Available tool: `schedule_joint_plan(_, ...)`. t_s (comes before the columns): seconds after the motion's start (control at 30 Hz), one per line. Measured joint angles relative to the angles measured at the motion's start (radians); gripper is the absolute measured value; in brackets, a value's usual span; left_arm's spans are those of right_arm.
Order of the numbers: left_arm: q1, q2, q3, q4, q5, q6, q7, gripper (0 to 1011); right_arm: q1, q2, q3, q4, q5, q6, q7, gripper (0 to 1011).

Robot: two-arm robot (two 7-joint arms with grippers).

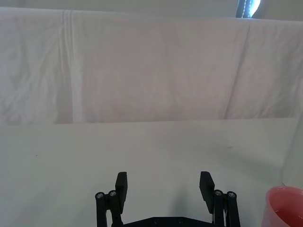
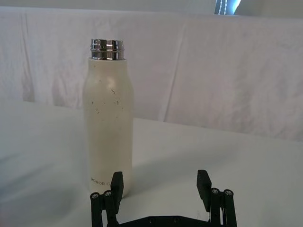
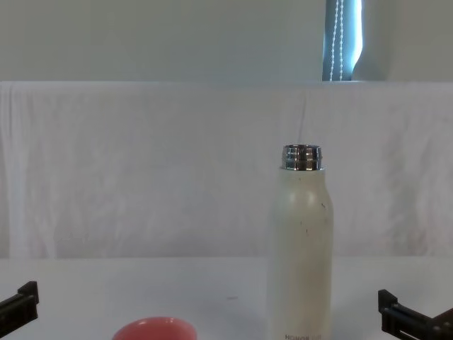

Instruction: Grasp the thermos with one hand and pour water into the cup lid.

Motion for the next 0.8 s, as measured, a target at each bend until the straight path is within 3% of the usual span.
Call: schedule_joint_plan(0.8,0.000,0.000,0.000,0.000,0.000,0.000,0.000,1001,0.000,0.000,0.000,0.000,0.000,0.000,0.000,1001)
